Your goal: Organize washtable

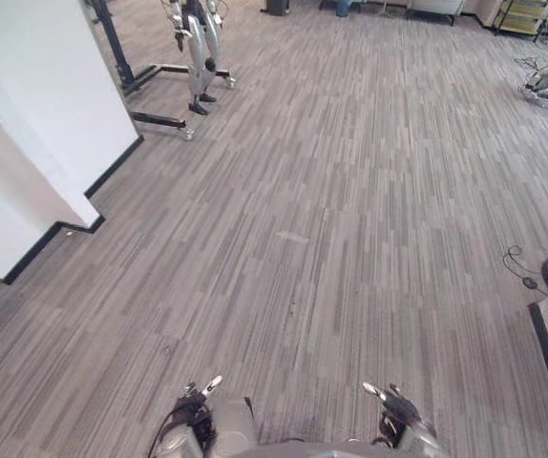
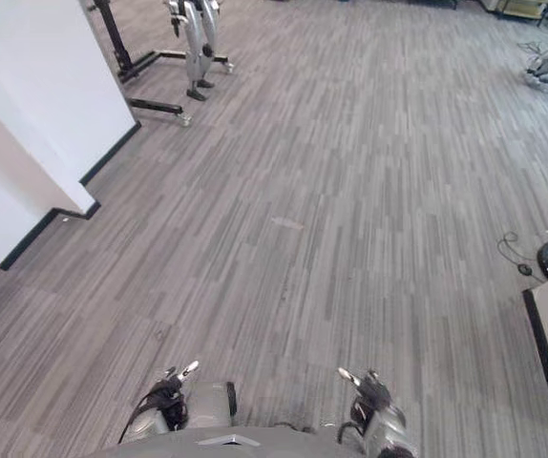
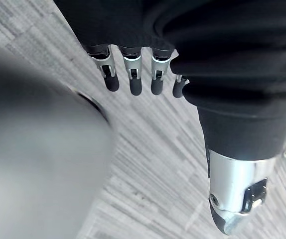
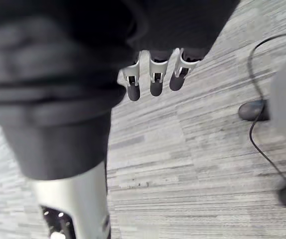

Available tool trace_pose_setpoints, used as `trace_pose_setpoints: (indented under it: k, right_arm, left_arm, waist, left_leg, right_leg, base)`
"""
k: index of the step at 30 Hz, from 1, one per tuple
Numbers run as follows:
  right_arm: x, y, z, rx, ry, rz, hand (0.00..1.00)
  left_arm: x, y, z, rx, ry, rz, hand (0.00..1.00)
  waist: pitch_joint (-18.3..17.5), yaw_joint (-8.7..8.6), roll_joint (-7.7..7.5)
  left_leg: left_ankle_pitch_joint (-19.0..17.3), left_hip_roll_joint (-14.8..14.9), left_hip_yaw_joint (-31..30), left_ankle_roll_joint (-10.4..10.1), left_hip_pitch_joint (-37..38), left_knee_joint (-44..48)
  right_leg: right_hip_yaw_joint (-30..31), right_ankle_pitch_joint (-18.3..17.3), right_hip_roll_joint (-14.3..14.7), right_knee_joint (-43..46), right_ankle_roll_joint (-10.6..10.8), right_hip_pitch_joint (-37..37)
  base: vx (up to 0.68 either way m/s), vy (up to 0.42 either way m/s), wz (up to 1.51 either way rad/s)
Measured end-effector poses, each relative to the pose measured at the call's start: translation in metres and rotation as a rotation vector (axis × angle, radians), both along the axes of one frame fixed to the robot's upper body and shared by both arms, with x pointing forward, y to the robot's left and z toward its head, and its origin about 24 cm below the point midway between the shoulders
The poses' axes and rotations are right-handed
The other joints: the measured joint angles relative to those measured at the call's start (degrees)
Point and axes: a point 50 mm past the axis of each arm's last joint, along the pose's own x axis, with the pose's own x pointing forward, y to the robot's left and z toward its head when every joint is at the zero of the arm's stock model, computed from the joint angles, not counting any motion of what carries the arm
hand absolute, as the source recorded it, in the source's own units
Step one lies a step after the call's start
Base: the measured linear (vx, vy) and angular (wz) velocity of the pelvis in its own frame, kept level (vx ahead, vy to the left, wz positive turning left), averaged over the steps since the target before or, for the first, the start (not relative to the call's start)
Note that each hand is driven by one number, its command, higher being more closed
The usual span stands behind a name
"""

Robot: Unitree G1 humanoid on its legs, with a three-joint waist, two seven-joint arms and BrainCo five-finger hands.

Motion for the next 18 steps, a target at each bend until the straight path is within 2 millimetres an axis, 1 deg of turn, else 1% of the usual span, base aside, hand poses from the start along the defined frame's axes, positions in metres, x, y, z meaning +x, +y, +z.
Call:
trace_pose_setpoints:
  k: [1,2,3,4,5,6,7,8,9,10,11,12,13,14,15,16,17,18]
  right_arm:
    - [0.006,0.001,0.002,0.001,-0.016,0.005,0.0]
    - [0.01,0.001,0.004,-0.005,-0.034,0.005,0.0]
    - [0.014,0.01,0.005,0.015,-0.049,0.012,0.0]
    - [0.014,0.013,0.004,0.022,-0.05,0.013,0.0]
    - [0.009,0.014,0.002,0.027,-0.038,0.008,0.0]
    - [0.001,0.014,-0.001,0.03,-0.016,0.001,0.0]
    - [-0.004,0.014,-0.003,0.032,-0.003,-0.002,0.0]
    - [-0.014,0.013,-0.006,0.031,0.024,-0.001,0.0]
    - [-0.022,0.013,-0.008,0.032,0.043,0.007,0.0]
    - [-0.022,0.012,-0.008,0.028,0.039,0.012,0.0]
    - [-0.021,0.007,-0.006,0.01,0.027,0.034,0.0]
    - [-0.022,0.005,-0.006,0.002,0.028,0.044,0.0]
    - [-0.023,0.0,-0.004,-0.019,0.013,0.046,0.0]
    - [-0.022,-0.006,-0.003,-0.033,0.007,0.038,0.0]
    - [-0.025,-0.008,-0.003,-0.035,0.011,0.027,0.0]
    - [-0.035,-0.009,-0.005,-0.032,0.037,0.003,0.0]
    - [-0.036,-0.01,-0.006,-0.032,0.044,0.002,0.0]
    - [-0.038,-0.01,-0.006,-0.029,0.047,-0.01,0.0]
  left_arm:
    - [-0.007,0.001,-0.001,-0.002,0.013,0.019,0.0]
    - [-0.013,0.003,-0.003,0.0,0.03,0.033,0.0]
    - [-0.027,0.008,-0.007,0.002,0.078,0.049,0.0]
    - [-0.03,0.01,-0.007,0.008,0.09,0.051,0.0]
    - [-0.032,0.013,-0.007,0.013,0.097,0.052,0.0]
    - [-0.032,0.016,-0.007,0.02,0.105,0.044,0.0]
    - [-0.033,0.018,-0.007,0.027,0.11,0.033,0.0]
    - [-0.031,0.017,-0.007,0.031,0.116,0.005,0.0]
    - [-0.027,0.016,-0.006,0.035,0.109,-0.021,0.0]
    - [-0.023,0.014,-0.006,0.037,0.103,-0.037,0.0]
    - [-0.011,0.009,-0.004,0.033,0.077,-0.065,0.0]
    - [-0.007,0.007,-0.003,0.03,0.066,-0.073,0.0]
    - [0.007,0.001,0.0,0.023,0.033,-0.091,0.0]
    - [0.021,-0.007,0.003,0.017,0.001,-0.125,0.0]
    - [0.027,-0.01,0.004,0.013,-0.014,-0.138,0.0]
    - [0.042,-0.02,0.009,0.01,-0.06,-0.164,0.0]
    - [0.044,-0.023,0.01,0.006,-0.071,-0.166,0.0]
    - [0.044,-0.025,0.011,0.001,-0.076,-0.165,0.0]
  waist:
    - [-0.14,0.64,0.2]
    - [-0.56,1.25,0.38]
    - [-0.85,1.46,-1.3]
    - [-1.3,1.34,-1.89]
    - [-1.57,1.27,-2.86]
    - [-1.39,1.01,-3.71]
    - [-1.34,0.83,-4.14]
    - [-1.16,0.28,-3.98]
    - [-0.52,-0.84,-3.01]
    - [-0.44,-0.97,-2.88]
    - [-0.19,-1.0,-1.98]
    - [-0.37,-1.07,-1.59]
    - [-0.3,-1.54,-1.16]
    - [0.04,-2.43,-0.61]
    - [0.03,-2.95,-0.62]
    - [0.03,-3.19,-1.35]
    - [-0.02,-3.05,-1.44]
    - [-0.11,-2.96,-1.63]
  left_leg:
    - [2.67,-1.45,-0.65,-0.5,0.58,-10.76]
    - [9.97,-3.51,-3.56,-0.97,1.4,-15.88]
    - [10.48,-4.83,-3.29,0.62,2.75,-15.11]
    - [9.07,-5.16,-2.99,1.26,3.04,-14.7]
    - [7.21,-5.94,-2.29,3.0,3.55,-11.83]
    - [5.15,-7.46,-1.67,3.9,5.72,-10.46]
    - [4.39,-8.3,-1.29,4.5,7.3,-10.51]
    - [2.58,-9.2,-1.33,5.59,11.2,-11.46]
    - [1.61,-9.47,-2.62,6.21,14.59,-11.96]
    - [1.51,-9.36,-2.96,6.39,16.22,-12.41]
    - [1.41,-8.55,-3.36,6.53,19.71,-14.34]
    - [1.25,-8.1,-3.85,6.74,21.01,-15.34]
    - [0.36,-7.13,-5.15,6.41,23.33,-16.78]
    - [-1.41,-5.92,-6.73,5.04,26.02,-18.7]
    - [-2.48,-5.3,-7.31,3.68,26.79,-19.17]
    - [-5.88,-4.14,-7.59,0.94,28.28,-19.17]
    - [-7.7,-3.71,-7.53,0.27,28.89,-18.59]
    - [-9.19,-3.5,-7.52,-0.53,29.85,-18.15]
  right_leg:
    - [0.73,-0.61,-0.03,-0.32,0.89,1.18]
    - [2.68,-2.43,-0.43,-0.42,2.25,2.55]
    - [4.77,-3.29,-1.87,0.29,2.49,3.66]
    - [5.41,-3.28,-2.62,1.88,2.48,2.92]
    - [6.98,-3.5,-4.66,9.02,3.71,0.64]
    - [7.66,-2.45,-7.53,21.44,5.55,-2.89]
    - [7.73,-0.17,-8.95,28.21,8.28,-5.11]
    - [9.22,7.23,-11.51,41.24,11.17,-10.15]
    - [9.71,6.63,-12.67,50.63,9.79,-13.82]
    - [10.18,5.91,-12.54,53.06,8.85,-15.61]
    - [10.28,4.42,-11.94,54.22,6.72,-19.25]
    - [10.03,3.59,-11.52,52.98,6.23,-20.9]
    - [8.61,1.88,-11.55,48.25,6.01,-23.5]
    - [7.04,1.48,-11.9,39.75,5.93,-24.27]
    - [6.44,1.63,-12.26,33.77,6.01,-24.46]
    - [5.52,3.44,-13.7,16.02,7.23,-23.82]
    - [5.55,3.89,-13.97,12.1,7.49,-23.87]
    - [5.57,4.17,-14.2,10.11,7.95,-24.11]
  base:
    - [0.1,0.039,-0.6]
    - [0.38,0.069,-0.74]
    - [0.47,0.056,-0.6]
    - [0.61,0.093,-0.37]
    - [0.57,0.134,-0.02]
    - [0.52,0.157,0.09]
    - [0.39,0.156,0.24]
    - [0.25,0.148,0.43]
    - [0.19,0.153,0.43]
    - [0.04,0.11,0.32]
    - [-0.05,0.066,0.1]
    - [-0.15,0.073,0.22]
    - [-0.23,0.109,0.52]
    - [-0.26,0.127,0.67]
    - [-0.38,0.171,0.8]
    - [-0.3,0.102,0.53]
    - [-0.21,0.013,0.36]
    - [0.12,-0.223,0.05]
